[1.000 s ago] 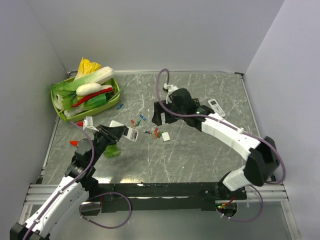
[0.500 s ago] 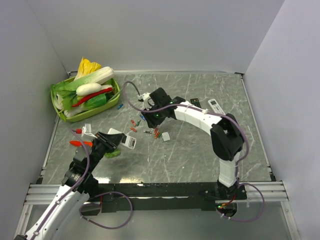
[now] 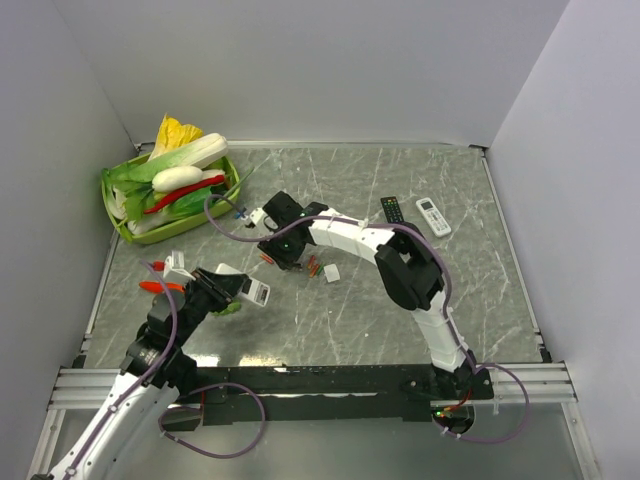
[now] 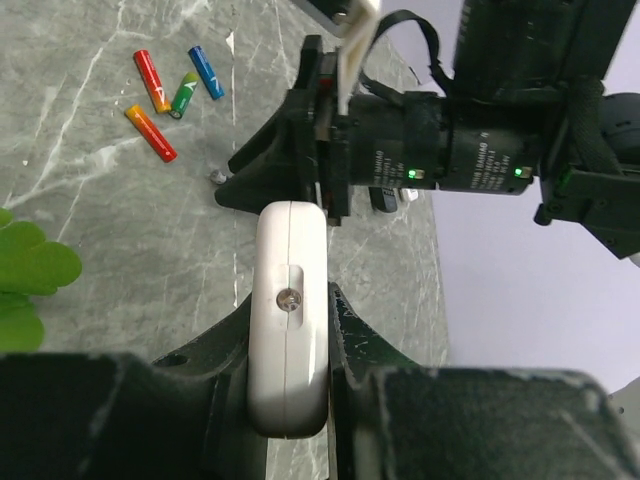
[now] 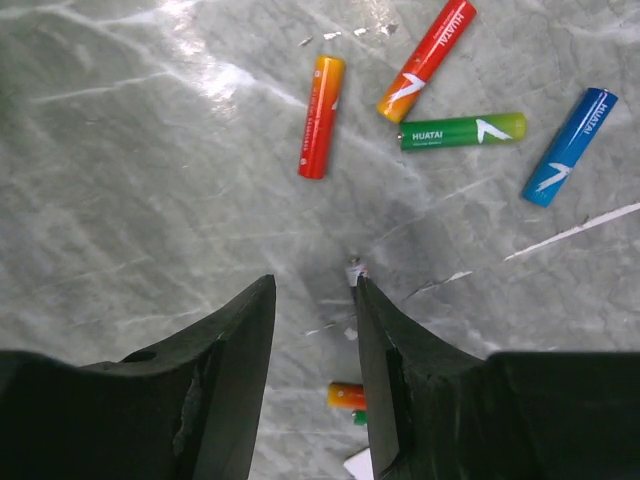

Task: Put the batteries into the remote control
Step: Pick up the battery from the center of the board.

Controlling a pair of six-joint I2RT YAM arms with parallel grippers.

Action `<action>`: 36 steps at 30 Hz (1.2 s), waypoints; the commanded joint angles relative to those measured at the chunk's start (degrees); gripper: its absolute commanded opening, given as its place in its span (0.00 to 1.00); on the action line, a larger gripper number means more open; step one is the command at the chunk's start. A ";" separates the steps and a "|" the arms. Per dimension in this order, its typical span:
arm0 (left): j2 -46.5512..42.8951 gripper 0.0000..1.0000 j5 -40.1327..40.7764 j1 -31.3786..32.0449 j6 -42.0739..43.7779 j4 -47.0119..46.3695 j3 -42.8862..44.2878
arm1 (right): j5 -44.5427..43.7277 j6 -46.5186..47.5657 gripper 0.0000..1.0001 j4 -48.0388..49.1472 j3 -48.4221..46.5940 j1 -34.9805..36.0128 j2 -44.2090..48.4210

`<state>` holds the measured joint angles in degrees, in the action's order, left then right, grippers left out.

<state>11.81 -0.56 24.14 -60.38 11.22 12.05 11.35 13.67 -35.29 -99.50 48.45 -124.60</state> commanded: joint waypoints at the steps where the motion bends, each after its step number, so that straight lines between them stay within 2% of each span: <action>1: 0.84 0.02 0.38 0.03 2.02 -1.03 3.50 | -4.58 2.50 0.45 -2.24 -4.21 0.51 -1.97; 15: 2.25 0.02 0.38 0.03 3.08 -1.91 3.85 | -6.26 4.34 0.39 -3.29 -5.26 1.04 -4.60; 25: 2.95 0.02 0.47 0.03 3.16 -2.61 3.85 | -5.82 4.87 0.27 -3.91 -5.26 1.12 -5.75; 29: 3.30 0.02 0.38 0.03 3.08 -3.40 3.77 | -5.64 4.79 0.05 -3.82 -5.00 1.21 -4.87; 32: 3.74 0.02 0.38 0.03 2.55 -4.98 3.50 | -5.12 4.26 0.00 -3.74 -4.21 1.04 -2.59; 36: 4.62 0.02 0.29 0.03 0.97 -8.40 2.45 | -4.94 0.85 0.00 0.20 -0.26 0.60 4.60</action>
<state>15.59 -0.56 24.14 -58.17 9.43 13.21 5.67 17.10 -37.60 -102.35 49.25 -128.42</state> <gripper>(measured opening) 0.247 0.028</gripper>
